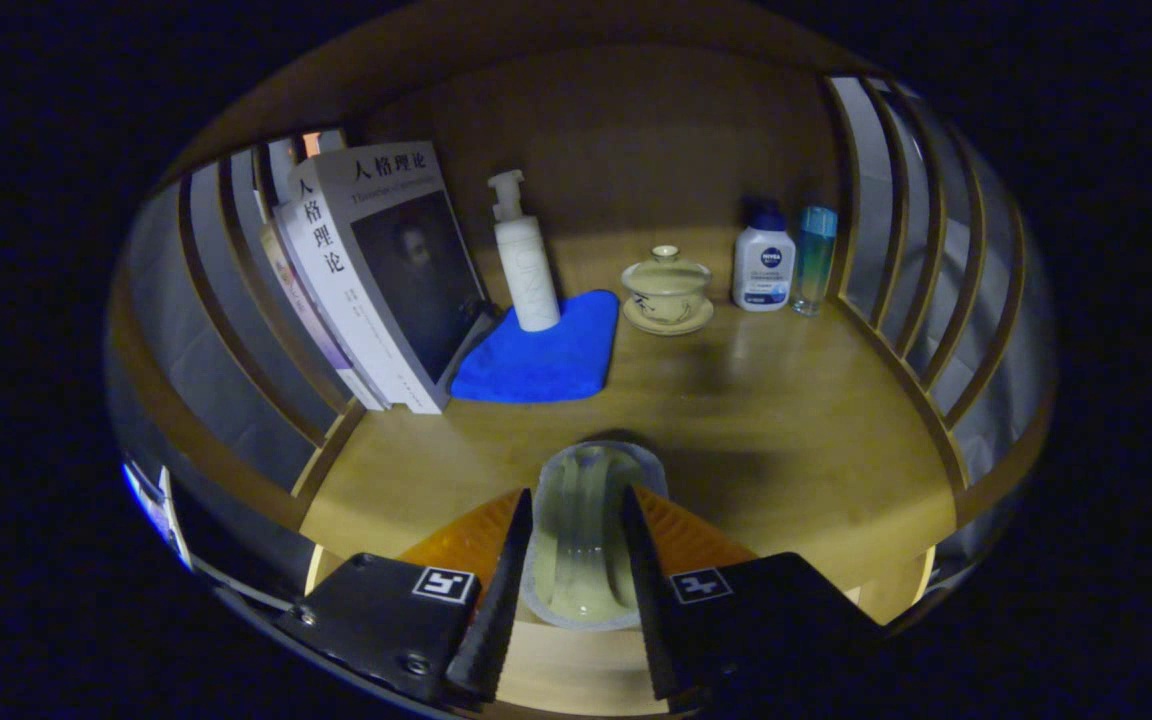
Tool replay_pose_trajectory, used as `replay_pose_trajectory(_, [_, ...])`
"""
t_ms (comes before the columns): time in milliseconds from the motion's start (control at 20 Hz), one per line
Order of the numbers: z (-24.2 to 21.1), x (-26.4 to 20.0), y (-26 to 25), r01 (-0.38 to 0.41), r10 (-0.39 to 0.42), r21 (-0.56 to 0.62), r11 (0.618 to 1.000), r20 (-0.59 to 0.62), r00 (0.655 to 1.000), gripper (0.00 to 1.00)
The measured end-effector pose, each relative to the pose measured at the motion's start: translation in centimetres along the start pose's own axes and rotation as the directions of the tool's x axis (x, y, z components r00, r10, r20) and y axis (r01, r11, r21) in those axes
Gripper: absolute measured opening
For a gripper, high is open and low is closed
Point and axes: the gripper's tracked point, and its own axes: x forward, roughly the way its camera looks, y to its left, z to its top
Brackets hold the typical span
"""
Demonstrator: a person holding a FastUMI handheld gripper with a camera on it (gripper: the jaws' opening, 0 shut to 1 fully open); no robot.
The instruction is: Pull open the drawer, take out the items inside it, and place them on the countertop above the cabinet.
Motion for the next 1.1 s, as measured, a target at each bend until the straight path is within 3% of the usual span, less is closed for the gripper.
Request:
replay_pose_trajectory(100, [-0.1,-0.1,0.1,0.002,-0.002,-0.006,1.0,0.016,1.0,0.61])
replay_pose_trajectory(200, [0.1,-0.2,0.3,0.008,-0.007,-0.01,1.0,0.043,0.999,0.66])
replay_pose_trajectory(700, [0.7,-4.0,0.3,0.051,-0.041,-0.034,0.998,0.255,0.966,0.66])
replay_pose_trajectory(750, [0.3,-4.7,0.5,0.046,-0.032,-0.044,0.998,0.269,0.963,0.68])
replay_pose_trajectory(900, [-1.4,-6.4,0.5,0.031,-0.019,-0.036,0.999,0.296,0.955,0.94])
replay_pose_trajectory(1100, [-3.9,-8.7,-0.3,0.052,-0.036,-0.035,0.998,0.356,0.934,0.95])
